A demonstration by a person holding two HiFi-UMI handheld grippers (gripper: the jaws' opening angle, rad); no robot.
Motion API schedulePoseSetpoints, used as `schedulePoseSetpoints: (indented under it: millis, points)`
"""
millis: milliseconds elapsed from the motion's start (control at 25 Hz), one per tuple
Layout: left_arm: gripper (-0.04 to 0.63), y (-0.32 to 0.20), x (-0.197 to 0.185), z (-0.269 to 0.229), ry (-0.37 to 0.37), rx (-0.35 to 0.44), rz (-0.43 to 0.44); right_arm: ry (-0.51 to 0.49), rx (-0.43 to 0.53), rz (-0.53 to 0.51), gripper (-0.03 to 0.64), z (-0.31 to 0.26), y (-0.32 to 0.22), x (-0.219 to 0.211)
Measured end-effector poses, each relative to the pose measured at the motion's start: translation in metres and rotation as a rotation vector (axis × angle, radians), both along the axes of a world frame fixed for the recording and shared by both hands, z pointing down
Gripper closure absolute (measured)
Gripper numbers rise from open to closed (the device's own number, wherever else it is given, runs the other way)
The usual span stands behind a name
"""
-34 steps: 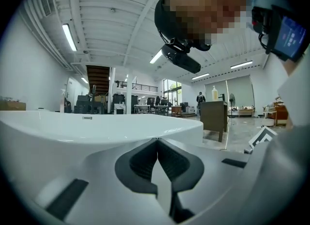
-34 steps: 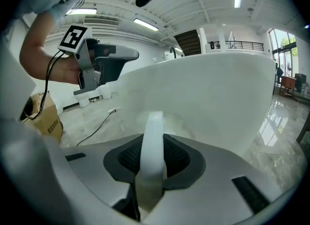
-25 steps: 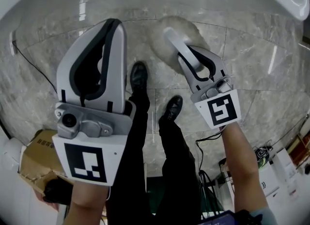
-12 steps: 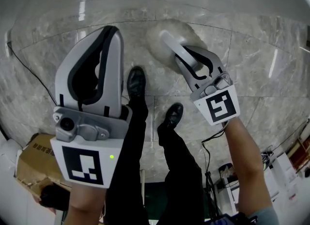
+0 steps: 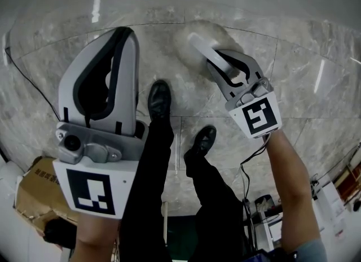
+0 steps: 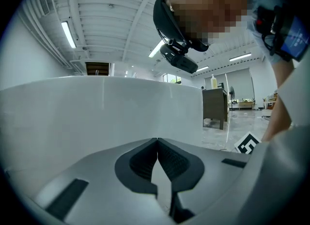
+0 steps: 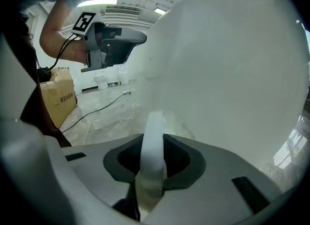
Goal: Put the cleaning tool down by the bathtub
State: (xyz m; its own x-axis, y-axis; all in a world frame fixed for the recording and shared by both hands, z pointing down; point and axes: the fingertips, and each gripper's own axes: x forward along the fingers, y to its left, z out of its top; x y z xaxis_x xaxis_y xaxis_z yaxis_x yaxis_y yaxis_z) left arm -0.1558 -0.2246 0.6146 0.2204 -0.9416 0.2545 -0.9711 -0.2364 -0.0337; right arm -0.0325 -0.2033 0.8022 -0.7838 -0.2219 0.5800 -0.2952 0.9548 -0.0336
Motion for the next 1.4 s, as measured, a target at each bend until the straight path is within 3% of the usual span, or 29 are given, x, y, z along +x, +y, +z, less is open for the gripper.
schedulePoseSetpoints:
  millis: [320,560,960,1400]
  points:
    - [0.578,0.004,-0.006,0.025,-0.01,-0.007,-0.001,0.062,-0.028,-0.008,0.514,0.042,-0.004,0.002]
    - [0.578,-0.001,-0.012,0.039,-0.023,-0.007,0.003,0.088,0.02,-0.095,0.514,0.07,-0.012,-0.001]
    - [0.578,-0.006,-0.017,0.054,-0.054,-0.009,0.044,0.13,-0.038,-0.105,0.512,0.112,-0.022,-0.004]
    - [0.578,-0.007,-0.025,0.055,-0.063,-0.001,0.048,0.189,0.007,-0.143,0.508,0.138,-0.036,-0.008]
